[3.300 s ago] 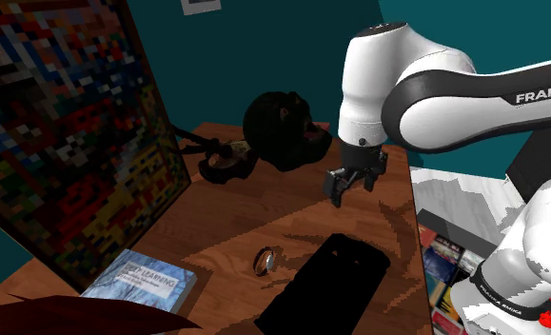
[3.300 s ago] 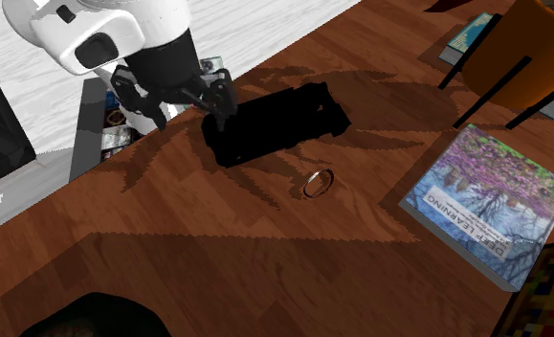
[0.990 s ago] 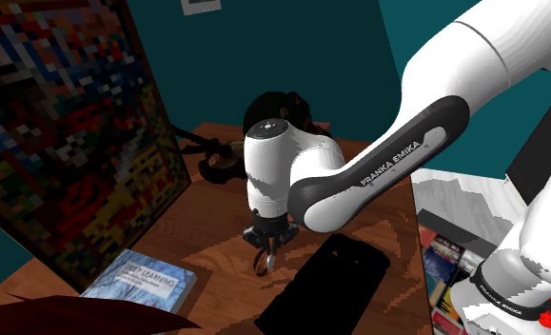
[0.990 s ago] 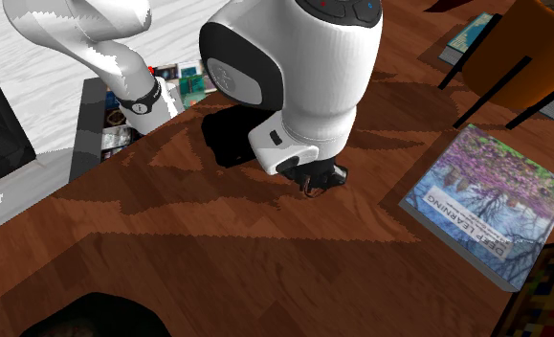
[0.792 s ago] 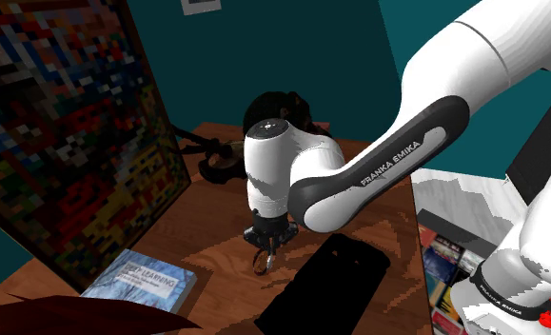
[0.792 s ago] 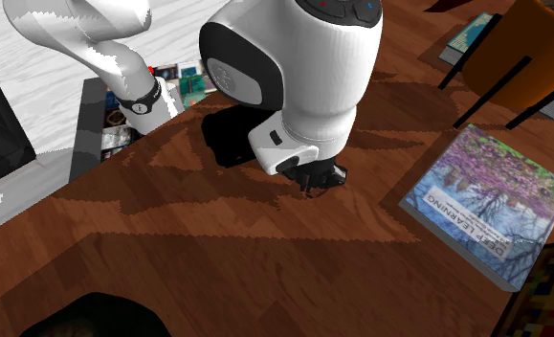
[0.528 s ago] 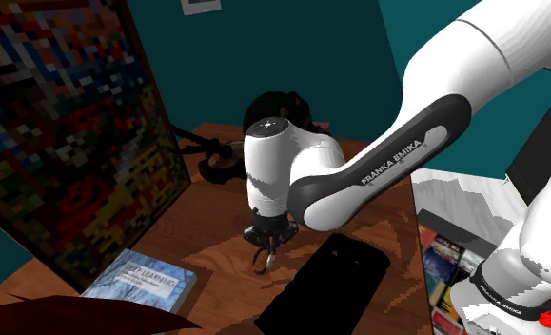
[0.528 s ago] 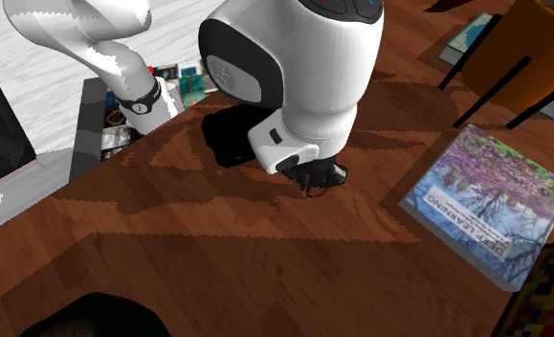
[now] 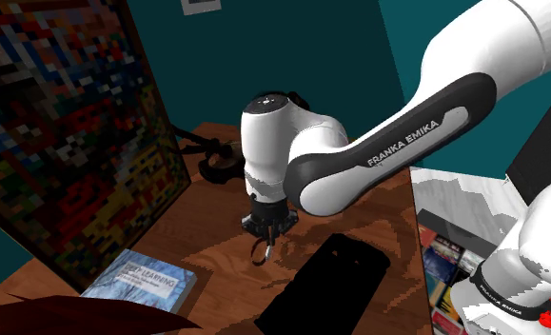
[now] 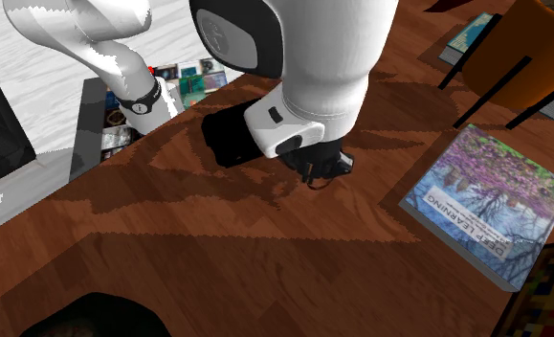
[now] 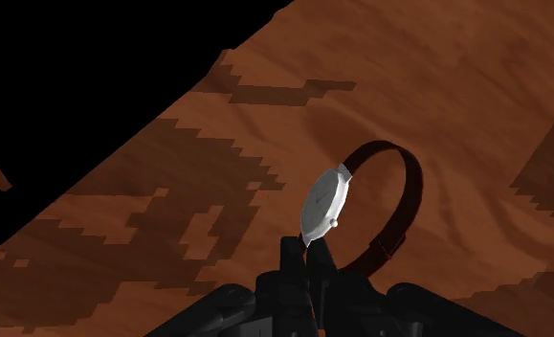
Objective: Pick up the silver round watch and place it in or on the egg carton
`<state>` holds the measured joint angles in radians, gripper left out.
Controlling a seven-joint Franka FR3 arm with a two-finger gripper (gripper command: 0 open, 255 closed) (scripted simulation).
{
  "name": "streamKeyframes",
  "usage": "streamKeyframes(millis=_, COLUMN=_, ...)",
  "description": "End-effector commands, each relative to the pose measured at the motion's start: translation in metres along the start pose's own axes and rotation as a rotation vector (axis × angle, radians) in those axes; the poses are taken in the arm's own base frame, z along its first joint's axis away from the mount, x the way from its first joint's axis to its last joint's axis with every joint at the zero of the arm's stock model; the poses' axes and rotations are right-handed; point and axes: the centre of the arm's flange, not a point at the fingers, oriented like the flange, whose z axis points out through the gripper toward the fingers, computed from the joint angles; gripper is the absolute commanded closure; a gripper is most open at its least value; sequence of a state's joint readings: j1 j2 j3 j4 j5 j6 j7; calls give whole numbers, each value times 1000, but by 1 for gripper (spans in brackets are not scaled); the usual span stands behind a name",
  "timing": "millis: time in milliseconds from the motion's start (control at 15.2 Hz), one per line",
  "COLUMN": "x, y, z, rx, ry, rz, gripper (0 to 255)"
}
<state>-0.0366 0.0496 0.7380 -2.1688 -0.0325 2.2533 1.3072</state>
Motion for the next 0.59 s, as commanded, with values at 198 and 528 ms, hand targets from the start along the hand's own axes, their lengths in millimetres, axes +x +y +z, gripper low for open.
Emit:
streamKeyframes(millis=198, x=0, y=-2, z=-27, rx=0, ry=0, rz=0, gripper=255)
streamKeyframes(millis=528, x=1, y=-3, z=-53, rx=0, ry=0, rz=0, gripper=255)
